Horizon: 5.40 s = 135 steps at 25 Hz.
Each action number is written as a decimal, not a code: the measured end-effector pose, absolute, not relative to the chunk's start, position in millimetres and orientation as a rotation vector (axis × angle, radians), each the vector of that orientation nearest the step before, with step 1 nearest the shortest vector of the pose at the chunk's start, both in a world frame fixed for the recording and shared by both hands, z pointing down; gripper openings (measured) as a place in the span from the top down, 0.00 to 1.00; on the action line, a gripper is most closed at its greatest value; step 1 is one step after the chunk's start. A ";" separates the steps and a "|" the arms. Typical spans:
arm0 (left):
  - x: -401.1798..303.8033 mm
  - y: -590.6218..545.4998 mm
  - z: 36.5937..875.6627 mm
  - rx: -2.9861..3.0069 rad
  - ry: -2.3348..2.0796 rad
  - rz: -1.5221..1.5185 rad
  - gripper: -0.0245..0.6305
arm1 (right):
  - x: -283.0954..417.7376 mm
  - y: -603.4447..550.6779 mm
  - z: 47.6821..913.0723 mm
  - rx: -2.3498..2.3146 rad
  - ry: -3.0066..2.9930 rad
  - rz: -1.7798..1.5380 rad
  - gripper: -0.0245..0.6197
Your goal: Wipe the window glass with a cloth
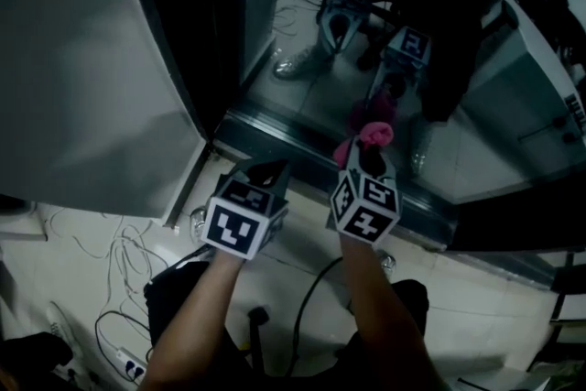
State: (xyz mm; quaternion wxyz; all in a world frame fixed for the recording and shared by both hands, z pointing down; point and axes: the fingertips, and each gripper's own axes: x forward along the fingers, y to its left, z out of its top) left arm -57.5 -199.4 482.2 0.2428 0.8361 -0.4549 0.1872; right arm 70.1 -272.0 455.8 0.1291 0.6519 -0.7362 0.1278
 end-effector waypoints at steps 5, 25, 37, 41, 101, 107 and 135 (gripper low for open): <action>-100.4 -198.1 478.2 2.240 -1.315 0.460 0.96 | 17.7 -282.7 459.2 1.805 -2.202 0.351 0.86; -198.0 -175.5 502.1 2.098 -1.430 0.431 0.96 | -156.6 -315.0 489.2 1.454 -2.396 0.288 0.86; -221.1 -162.7 516.9 2.046 -1.429 0.501 0.96 | -228.3 -321.4 516.3 1.168 -2.567 0.228 0.86; -222.0 -158.8 517.3 2.040 -1.439 0.512 0.96 | -228.2 -318.6 547.9 1.141 -2.555 0.253 0.86; 135.0 -180.1 551.7 2.410 -0.906 0.774 0.96 | 262.6 -220.3 563.6 1.984 -2.058 0.509 0.86; 183.6 -170.4 554.7 2.461 -0.813 0.768 0.96 | 317.7 -204.1 565.6 2.068 -1.979 0.523 0.86; 296.4 -121.5 594.1 2.530 -0.516 0.876 0.96 | 548.6 -125.3 598.0 2.787 -1.239 0.657 0.86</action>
